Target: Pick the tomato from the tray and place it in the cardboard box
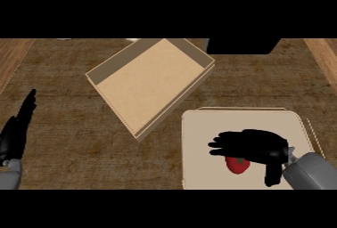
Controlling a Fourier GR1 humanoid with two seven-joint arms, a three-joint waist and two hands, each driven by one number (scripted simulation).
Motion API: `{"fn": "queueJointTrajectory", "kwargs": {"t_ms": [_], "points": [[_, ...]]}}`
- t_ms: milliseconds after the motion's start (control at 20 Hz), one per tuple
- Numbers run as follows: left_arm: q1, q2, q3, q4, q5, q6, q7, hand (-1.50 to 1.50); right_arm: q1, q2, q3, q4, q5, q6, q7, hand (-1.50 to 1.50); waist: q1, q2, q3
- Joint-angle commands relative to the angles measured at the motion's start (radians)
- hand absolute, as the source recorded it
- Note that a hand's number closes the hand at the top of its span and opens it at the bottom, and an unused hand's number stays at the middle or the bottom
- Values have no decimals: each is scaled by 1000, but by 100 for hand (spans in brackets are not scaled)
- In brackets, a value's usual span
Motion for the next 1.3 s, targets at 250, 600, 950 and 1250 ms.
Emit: {"fn": "queueJointTrajectory", "kwargs": {"t_ms": [250,600,950,1250], "points": [[-39,-59,13,68,-36,20,-49,0,-47,188,-40,161,108,-159,-10,150,2,4,0],[13,-44,24,-32,-40,-26,17,0,6,211,-114,148,154,-286,-43,150,3,1,0],[-17,-35,35,-18,-38,-25,32,0,-66,249,-338,143,127,-293,280,150,-8,1,-1],[-4,-34,38,-14,-41,-24,12,0,-133,271,-505,143,198,-365,686,150,-13,-4,-2]]}}
